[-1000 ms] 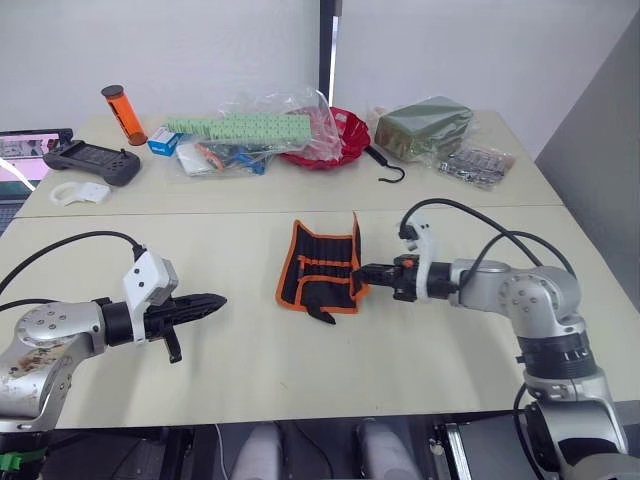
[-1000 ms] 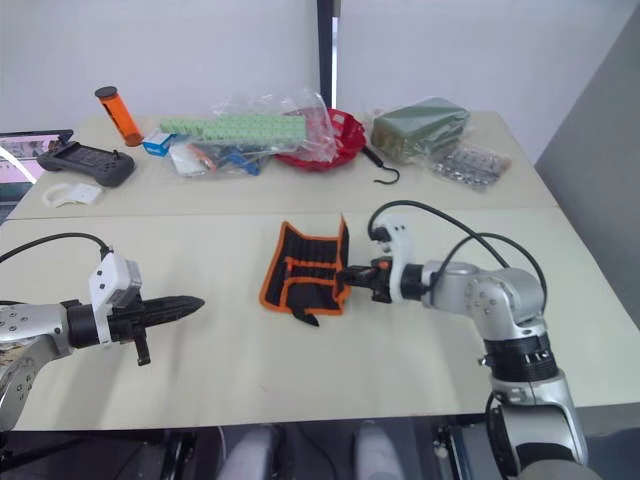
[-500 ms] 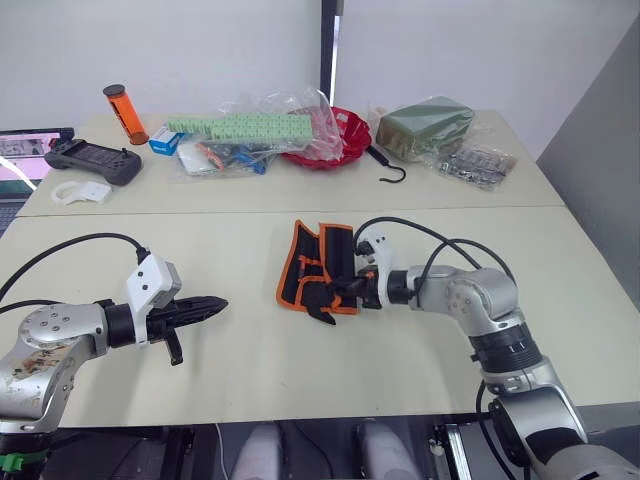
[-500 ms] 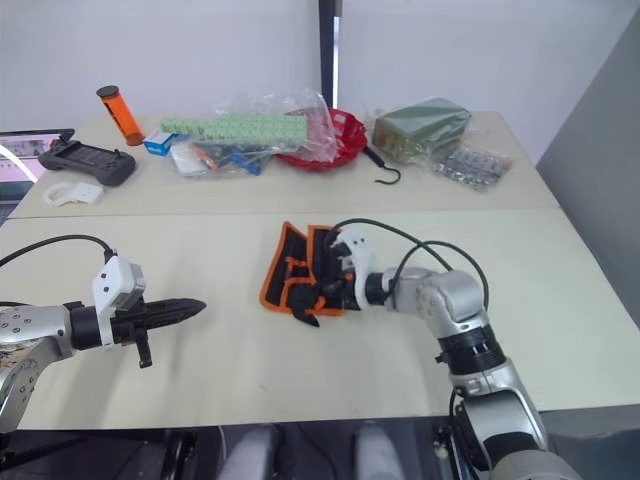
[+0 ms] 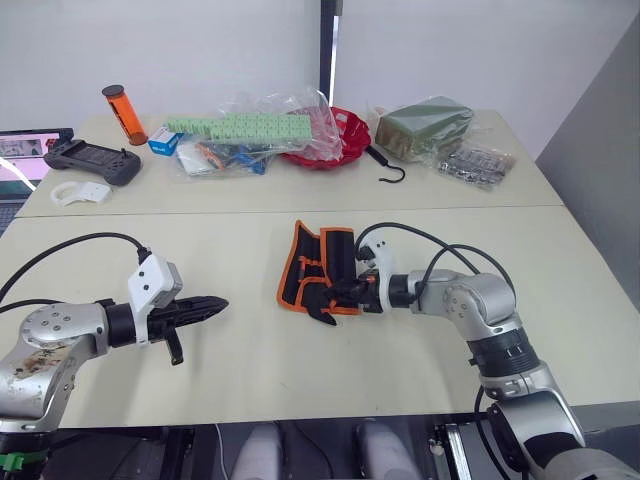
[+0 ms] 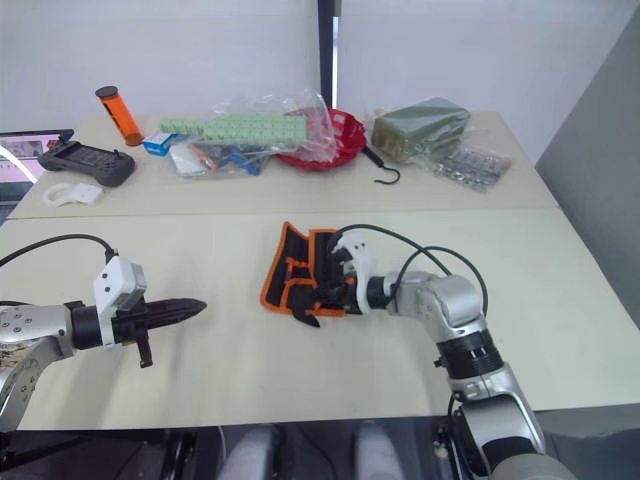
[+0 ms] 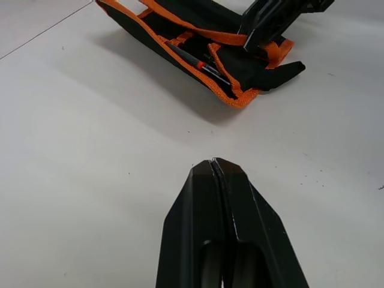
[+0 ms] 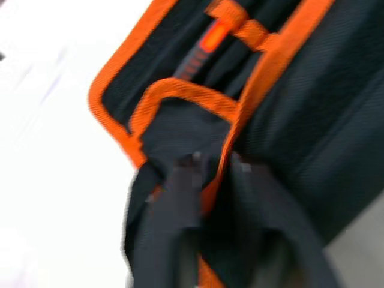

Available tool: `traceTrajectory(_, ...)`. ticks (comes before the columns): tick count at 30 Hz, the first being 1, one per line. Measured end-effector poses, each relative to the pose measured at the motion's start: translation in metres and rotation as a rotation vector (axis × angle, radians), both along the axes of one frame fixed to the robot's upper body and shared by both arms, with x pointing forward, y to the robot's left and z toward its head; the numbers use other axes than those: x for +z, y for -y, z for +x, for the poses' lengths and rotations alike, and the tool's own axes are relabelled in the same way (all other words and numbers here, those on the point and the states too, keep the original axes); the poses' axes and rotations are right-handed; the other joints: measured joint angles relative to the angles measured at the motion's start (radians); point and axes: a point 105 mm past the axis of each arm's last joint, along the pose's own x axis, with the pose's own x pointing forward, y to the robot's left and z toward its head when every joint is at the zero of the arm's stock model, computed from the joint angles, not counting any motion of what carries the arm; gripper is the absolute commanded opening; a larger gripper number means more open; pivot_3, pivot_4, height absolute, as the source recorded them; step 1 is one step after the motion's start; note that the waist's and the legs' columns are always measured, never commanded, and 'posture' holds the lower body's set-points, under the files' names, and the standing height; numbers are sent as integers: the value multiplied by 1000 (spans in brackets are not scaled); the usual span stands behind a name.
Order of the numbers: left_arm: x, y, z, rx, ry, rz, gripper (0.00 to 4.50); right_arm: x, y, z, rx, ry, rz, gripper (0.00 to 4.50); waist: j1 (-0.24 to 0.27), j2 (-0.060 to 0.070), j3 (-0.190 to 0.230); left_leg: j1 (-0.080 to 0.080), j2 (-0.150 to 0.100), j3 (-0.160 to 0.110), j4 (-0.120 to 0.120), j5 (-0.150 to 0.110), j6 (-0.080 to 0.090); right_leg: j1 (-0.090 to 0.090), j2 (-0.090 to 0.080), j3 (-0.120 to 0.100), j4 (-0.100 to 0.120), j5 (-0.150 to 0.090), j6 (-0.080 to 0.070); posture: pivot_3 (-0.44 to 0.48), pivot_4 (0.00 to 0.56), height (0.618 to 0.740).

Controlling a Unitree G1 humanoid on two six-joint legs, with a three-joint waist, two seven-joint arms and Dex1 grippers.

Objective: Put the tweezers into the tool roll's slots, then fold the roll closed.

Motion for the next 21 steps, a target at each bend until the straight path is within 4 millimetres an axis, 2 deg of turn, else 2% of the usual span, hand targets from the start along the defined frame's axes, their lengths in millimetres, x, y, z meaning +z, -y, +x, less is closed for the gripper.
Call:
traceTrajectory(6, -1, 2, 1, -13, -4, -2, 0, 2, -1, -3, 38, 3, 22, 4295, 1, 0, 0, 1, 0, 0, 0, 0, 0, 1, 0, 0, 0, 0, 0, 0, 150, 740)
traceTrajectory(7, 0, 2, 1, -14, -1, -3, 0, 3, -2, -3, 45, 5, 28, 4452, 1, 0, 0, 1, 0, 0, 1, 0, 0, 1, 0, 0, 0, 0, 0, 0, 150, 740)
traceTrajectory(15, 9, 6, 7, -26, 28, -35, 0, 6, 8, -10, 37, -24, 109, 4452, 4, 0, 0, 0, 0, -1, 2, 0, 0, 1, 0, 0, 0, 0, 0, 0, 150, 740)
traceTrajectory(20, 10, 6, 7, -26, 31, -37, 0, 18, 20, -5, 5, 19, 160, 4452, 1, 0, 0, 0, 0, -1, 1, 0, 0, 1, 0, 0, 0, 0, 0, 0, 150, 740)
traceTrajectory(21, 11, 6, 7, -26, 31, -37, 0, 19, 22, -3, -5, 24, 165, 4217, 1, 0, 0, 0, 0, 0, 1, 0, 0, 1, 0, 0, 0, 0, 0, 0, 150, 740)
